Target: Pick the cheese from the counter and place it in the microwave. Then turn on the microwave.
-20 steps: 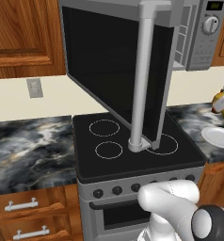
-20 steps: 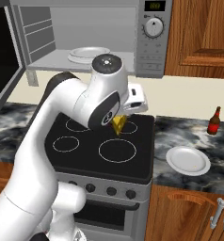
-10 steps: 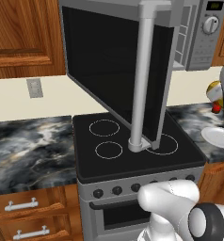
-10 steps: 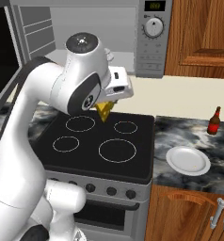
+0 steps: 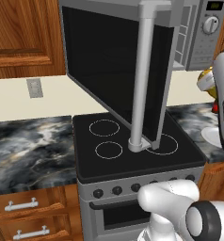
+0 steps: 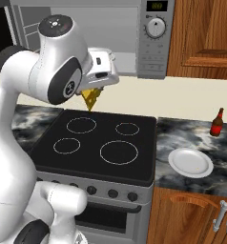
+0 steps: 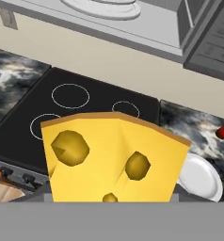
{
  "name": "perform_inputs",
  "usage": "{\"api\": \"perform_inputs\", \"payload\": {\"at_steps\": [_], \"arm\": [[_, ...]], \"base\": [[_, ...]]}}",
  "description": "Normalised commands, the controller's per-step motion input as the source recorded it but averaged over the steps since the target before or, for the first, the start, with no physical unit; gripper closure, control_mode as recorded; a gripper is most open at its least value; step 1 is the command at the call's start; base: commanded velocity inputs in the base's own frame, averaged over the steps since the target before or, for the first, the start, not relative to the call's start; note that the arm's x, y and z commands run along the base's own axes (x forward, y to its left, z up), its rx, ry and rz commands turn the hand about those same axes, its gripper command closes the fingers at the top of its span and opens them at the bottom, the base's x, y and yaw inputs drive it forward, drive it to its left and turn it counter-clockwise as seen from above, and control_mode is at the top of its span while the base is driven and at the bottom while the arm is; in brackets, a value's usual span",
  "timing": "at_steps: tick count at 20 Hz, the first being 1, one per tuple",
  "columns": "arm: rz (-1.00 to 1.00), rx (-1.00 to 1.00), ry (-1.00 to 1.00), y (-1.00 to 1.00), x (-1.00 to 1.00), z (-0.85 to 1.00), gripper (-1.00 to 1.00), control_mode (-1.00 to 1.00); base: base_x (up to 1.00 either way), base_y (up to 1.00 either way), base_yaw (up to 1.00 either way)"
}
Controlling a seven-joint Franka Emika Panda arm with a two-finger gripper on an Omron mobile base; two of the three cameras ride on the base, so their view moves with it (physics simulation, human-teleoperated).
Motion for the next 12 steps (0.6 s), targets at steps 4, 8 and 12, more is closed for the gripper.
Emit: {"api": "perform_inputs", "payload": {"at_steps": [4, 8, 12], "arm": [[0.0, 0.0, -0.08, 0.3, 0.0, 0.18, 1.0, -1.0], [0.0, 0.0, -0.11, 0.23, 0.01, 0.14, 1.0, -1.0], [0.0, 0.0, -0.06, 0.19, 0.19, 0.06, 1.0, -1.0]], "base": [[0.0, 0.0, 0.0], [0.0, 0.0, 0.0], [0.0, 0.0, 0.0]]}}
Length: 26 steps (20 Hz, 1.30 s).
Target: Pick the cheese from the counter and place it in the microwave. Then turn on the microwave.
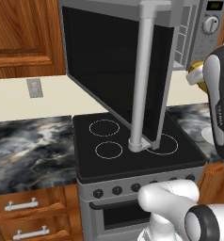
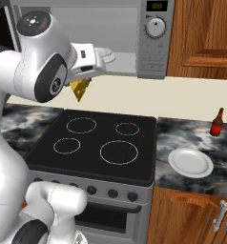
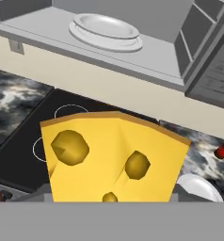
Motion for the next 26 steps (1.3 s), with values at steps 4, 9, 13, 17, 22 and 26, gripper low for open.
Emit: {"api": "perform_inputs", "payload": {"at_steps": [4, 9, 13, 17, 22, 26], "arm": [[0.0, 0.0, -0.09, 0.2, 0.26, 0.02, 1.0, -1.0], [0.0, 0.0, -0.09, 0.09, 0.31, 0.12, 1.0, -1.0], [0.0, 0.0, -0.07, 0.04, 0.37, 0.14, 1.0, -1.0], [0.0, 0.01, -0.05, 0.03, 0.39, 0.21, 1.0, -1.0], [0.0, 0.02, -0.02, 0.04, 0.35, 0.14, 1.0, -1.0], [0.0, 0.01, -0.01, 0.07, 0.31, 0.11, 1.0, -1.0]], "base": [[0.0, 0.0, 0.0], [0.0, 0.0, 0.0], [0.0, 0.0, 0.0], [0.0, 0.0, 0.0], [0.0, 0.0, 0.0], [0.0, 0.0, 0.0]]}}
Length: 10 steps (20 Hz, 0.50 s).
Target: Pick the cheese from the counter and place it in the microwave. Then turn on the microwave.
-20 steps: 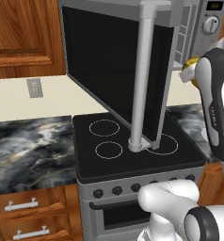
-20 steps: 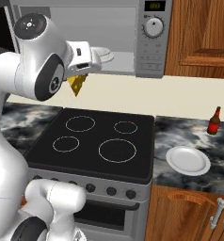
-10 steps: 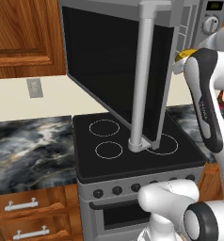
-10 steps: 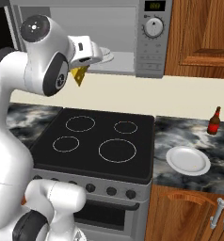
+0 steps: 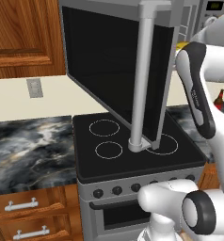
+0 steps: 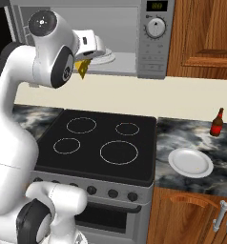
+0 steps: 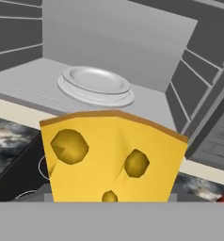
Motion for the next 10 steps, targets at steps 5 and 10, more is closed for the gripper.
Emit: {"api": "perform_inputs", "payload": {"at_steps": [5, 10], "arm": [[0.0, 0.01, -0.01, 0.11, 0.32, 0.07, 1.0, -1.0], [0.0, 0.01, 0.0, 0.07, 0.31, 0.05, 1.0, -1.0]], "base": [[0.0, 0.0, 0.0], [0.0, 0.0, 0.0]]}}
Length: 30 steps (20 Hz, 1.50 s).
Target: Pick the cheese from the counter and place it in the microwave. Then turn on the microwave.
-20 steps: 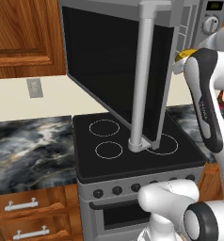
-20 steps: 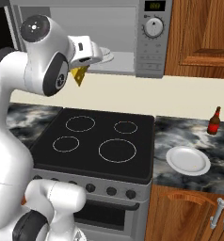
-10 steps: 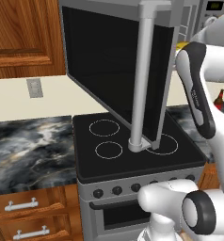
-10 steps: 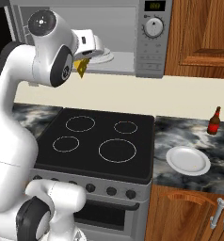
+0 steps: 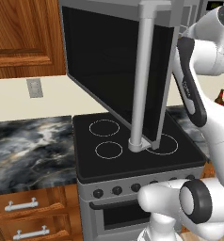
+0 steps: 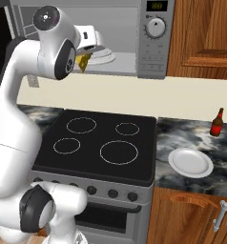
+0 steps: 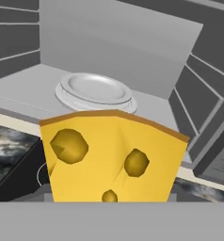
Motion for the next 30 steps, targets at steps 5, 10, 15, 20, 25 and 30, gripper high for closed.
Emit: {"api": "perform_inputs", "payload": {"at_steps": [5, 10, 15, 20, 25, 30], "arm": [[0.01, 0.04, 0.0, 0.0, 0.32, 0.01, 1.0, -1.0], [0.02, 0.03, 0.0, 0.02, 0.26, 0.0, 1.0, -1.0], [0.0, 0.0, -0.01, 0.11, 0.26, 0.0, 1.0, -1.0], [0.0, 0.0, 0.0, 0.18, 0.22, 0.0, 1.0, -1.0], [0.0, 0.01, 0.0, 0.11, 0.33, 0.0, 1.0, -1.0], [0.0, 0.01, 0.0, 0.12, 0.34, 0.0, 1.0, -1.0]], "base": [[0.0, 0.0, 0.0], [0.0, 0.0, 0.0], [0.0, 0.0, 0.0], [0.0, 0.0, 0.0], [0.0, 0.0, 0.0], [0.0, 0.0, 0.0]]}}
